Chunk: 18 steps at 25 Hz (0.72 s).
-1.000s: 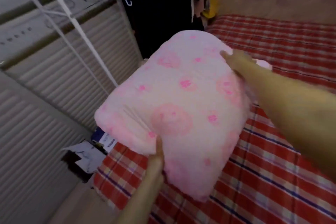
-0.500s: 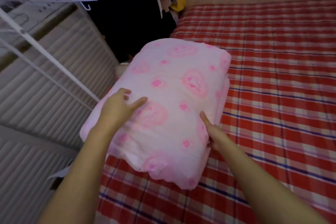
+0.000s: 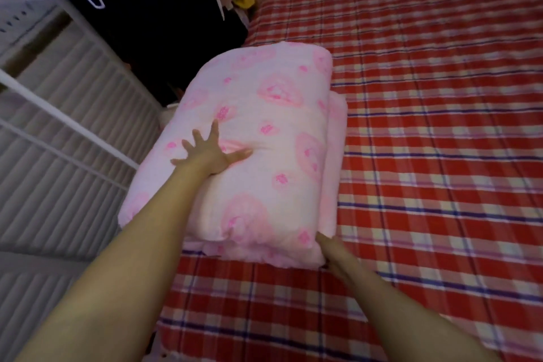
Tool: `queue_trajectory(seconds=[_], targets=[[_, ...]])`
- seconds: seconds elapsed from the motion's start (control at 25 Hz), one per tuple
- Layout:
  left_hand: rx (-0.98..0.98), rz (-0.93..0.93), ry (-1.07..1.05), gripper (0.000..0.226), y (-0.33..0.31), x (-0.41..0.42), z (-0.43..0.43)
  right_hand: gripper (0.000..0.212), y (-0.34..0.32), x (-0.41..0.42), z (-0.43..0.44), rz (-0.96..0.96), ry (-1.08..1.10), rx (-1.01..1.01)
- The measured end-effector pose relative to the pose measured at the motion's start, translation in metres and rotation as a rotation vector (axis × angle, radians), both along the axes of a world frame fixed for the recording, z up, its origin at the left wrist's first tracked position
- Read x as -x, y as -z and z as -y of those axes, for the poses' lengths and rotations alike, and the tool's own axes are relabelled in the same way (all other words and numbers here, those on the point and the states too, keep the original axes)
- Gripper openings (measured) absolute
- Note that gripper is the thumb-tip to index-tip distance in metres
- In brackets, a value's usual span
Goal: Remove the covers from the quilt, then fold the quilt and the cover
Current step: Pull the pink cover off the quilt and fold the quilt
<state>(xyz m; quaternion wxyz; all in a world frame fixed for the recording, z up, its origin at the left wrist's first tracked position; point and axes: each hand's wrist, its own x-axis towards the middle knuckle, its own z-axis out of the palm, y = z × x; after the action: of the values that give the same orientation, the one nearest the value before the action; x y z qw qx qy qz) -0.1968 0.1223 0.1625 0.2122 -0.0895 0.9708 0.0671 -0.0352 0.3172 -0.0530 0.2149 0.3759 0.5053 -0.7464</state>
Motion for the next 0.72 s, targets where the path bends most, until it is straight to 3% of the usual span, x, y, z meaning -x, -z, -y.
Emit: queue_trajectory(seconds=[0.16, 0.24, 0.36, 0.48, 0.56, 0.6, 0.72], targets=[[-0.123, -0.176, 0.262, 0.106, -0.028, -0.015, -0.042, 0.033, -0.046, 0.017, -0.015, -0.135, -0.110, -0.206], [-0.115, -0.193, 0.419, 0.107, -0.023, -0.036, -0.078, 0.030, -0.052, 0.020, -0.023, -0.193, -0.047, -0.250], [-0.104, -0.267, 0.446, 0.099, 0.017, -0.074, -0.104, 0.035, -0.042, 0.006, -0.025, -0.102, 0.084, -0.360], [-0.144, -0.222, 0.492, 0.077, 0.056, -0.100, -0.110, 0.018, -0.037, -0.018, -0.025, 0.023, -0.012, -0.362], [-0.056, -0.164, 0.594, 0.068, 0.072, -0.119, -0.116, 0.007, -0.050, -0.032, -0.032, 0.040, -0.103, -0.357], [0.005, -0.139, 0.655, 0.067, 0.077, -0.129, -0.119, 0.010, -0.062, -0.040, -0.039, 0.045, -0.134, -0.400], [0.124, -0.052, 0.752, 0.067, 0.081, -0.150, -0.125, 0.048, -0.096, -0.062, -0.074, 0.004, -0.109, -0.599]])
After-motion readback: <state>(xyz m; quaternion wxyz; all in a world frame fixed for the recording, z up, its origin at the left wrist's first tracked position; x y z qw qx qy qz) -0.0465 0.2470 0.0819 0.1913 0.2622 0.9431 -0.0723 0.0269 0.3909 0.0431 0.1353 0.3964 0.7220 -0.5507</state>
